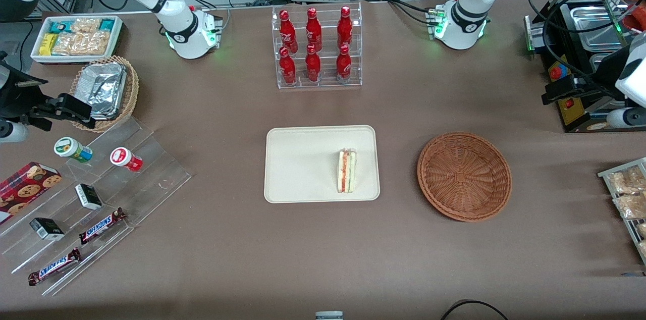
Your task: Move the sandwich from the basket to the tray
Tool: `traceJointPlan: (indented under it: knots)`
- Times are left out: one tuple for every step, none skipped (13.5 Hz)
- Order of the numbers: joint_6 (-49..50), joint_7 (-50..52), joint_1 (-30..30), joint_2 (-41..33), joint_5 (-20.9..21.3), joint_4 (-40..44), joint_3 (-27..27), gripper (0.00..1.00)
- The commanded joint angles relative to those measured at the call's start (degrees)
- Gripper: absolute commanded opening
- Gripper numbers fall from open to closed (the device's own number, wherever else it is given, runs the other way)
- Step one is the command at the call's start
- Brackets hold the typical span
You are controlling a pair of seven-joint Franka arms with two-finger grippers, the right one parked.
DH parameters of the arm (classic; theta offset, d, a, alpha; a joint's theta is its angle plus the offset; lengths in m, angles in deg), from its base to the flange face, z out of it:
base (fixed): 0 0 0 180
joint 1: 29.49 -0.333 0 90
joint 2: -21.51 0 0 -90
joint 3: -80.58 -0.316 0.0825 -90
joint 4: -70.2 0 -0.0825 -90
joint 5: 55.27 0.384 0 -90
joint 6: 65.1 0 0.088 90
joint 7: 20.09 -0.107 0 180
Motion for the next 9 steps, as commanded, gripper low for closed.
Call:
traceJointPlan:
  knots:
    - [0.54,0.39,-0.86,-3.55,1.11,-3.75,1.01,1.00]
    - [0.02,0.48,-0.77,-4.86,1.46,-5.77,1.01,1.00]
    - [-0.42,0.48,-0.60,-6.18,2.33,-7.61,1.01,1.00]
    - [-0.95,0.48,-0.42,-6.71,2.60,-8.42,1.01,1.00]
    - [-1.04,0.48,-0.25,-7.15,2.78,-8.86,1.01,1.00]
    - [-1.21,0.48,0.10,-7.68,2.87,-9.56,0.92,1.00]
    - [-1.30,0.48,1.06,-8.64,2.96,-10.26,0.48,1.00]
    - [-1.48,0.48,1.68,-9.00,2.96,-10.79,-0.04,1.00]
    - [-1.39,0.40,2.21,-9.09,3.04,-10.80,-0.22,1.00]
